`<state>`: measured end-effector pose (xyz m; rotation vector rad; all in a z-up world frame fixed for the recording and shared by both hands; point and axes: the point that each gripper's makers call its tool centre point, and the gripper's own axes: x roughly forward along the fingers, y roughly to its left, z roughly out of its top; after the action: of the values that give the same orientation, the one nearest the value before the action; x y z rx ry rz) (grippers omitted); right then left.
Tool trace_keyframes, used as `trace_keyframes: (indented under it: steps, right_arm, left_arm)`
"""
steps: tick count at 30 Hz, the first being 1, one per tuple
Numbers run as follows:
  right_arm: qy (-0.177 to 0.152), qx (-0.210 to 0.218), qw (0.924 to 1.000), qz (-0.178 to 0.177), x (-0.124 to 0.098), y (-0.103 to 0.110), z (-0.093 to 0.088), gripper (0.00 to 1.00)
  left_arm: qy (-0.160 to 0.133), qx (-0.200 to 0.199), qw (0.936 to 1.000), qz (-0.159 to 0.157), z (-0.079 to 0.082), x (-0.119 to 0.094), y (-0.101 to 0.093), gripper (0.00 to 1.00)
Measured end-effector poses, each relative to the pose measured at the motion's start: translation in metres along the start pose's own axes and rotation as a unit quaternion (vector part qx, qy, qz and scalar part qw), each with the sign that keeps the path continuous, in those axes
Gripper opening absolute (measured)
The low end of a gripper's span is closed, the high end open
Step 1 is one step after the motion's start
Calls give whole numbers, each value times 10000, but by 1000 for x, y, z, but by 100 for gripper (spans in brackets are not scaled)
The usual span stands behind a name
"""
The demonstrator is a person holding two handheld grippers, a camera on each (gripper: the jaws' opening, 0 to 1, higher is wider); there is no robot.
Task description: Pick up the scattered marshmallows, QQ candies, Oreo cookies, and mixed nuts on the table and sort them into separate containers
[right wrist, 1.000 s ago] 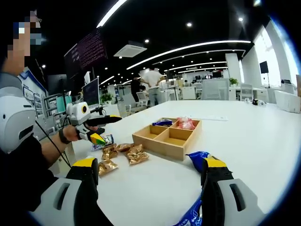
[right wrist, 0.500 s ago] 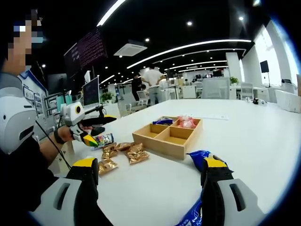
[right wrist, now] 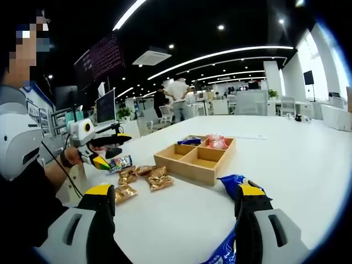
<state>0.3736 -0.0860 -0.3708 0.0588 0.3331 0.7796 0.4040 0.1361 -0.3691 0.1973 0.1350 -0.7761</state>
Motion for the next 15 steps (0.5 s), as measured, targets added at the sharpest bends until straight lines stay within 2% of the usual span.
trace_keyframes:
  steps: [15]
  right_arm:
    - [-10,-8,10000,-2,-1,1,0,85]
  left_arm:
    - [16,-9,9999,149,0,-4,3,97]
